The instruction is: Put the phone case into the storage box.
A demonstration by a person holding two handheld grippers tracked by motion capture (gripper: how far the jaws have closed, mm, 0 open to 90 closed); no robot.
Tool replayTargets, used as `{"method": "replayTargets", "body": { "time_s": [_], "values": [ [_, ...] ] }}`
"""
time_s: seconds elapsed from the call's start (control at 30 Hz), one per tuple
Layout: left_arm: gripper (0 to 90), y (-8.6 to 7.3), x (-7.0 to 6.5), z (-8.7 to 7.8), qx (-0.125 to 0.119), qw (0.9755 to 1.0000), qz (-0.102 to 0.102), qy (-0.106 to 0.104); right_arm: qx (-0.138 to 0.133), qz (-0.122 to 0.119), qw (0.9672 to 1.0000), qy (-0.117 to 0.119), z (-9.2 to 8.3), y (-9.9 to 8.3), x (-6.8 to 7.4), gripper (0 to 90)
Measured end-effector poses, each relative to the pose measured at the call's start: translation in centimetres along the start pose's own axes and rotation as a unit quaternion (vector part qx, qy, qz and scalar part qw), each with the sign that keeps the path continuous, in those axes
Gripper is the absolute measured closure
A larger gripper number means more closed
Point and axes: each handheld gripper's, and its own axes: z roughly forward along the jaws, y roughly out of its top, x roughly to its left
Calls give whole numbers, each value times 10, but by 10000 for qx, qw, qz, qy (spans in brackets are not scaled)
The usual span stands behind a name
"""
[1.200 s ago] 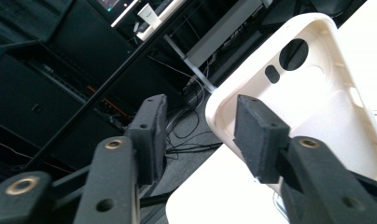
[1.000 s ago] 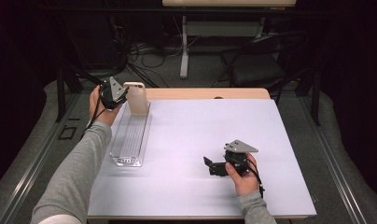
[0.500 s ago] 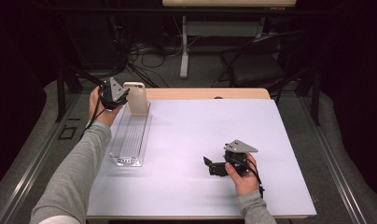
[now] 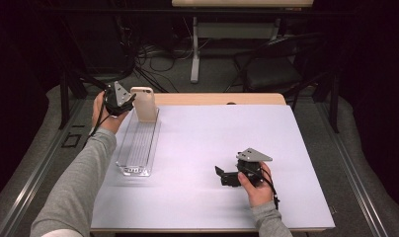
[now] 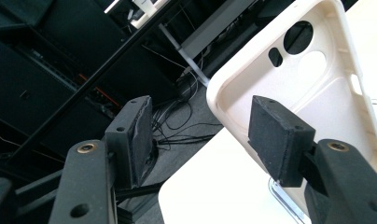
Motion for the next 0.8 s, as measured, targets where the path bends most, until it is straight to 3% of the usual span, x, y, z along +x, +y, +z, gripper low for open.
{"method": "replayTargets", "body": {
  "time_s": [0.23,0.53,0.67,0.8],
  "values": [
    [399,2,1,-5,-33,10000,-26,-13,42,-2,10000,12,1,0,0,13],
    [390,5,4,-12,-65,9996,-247,-79,25,-14,10000,16,2,0,0,13],
    [389,6,5,-14,20,9991,-377,-208,26,-12,10000,15,1,0,0,13],
    [375,7,6,-17,146,9970,-640,-411,11,-31,10000,11,1,0,-1,13]
  ]
}}
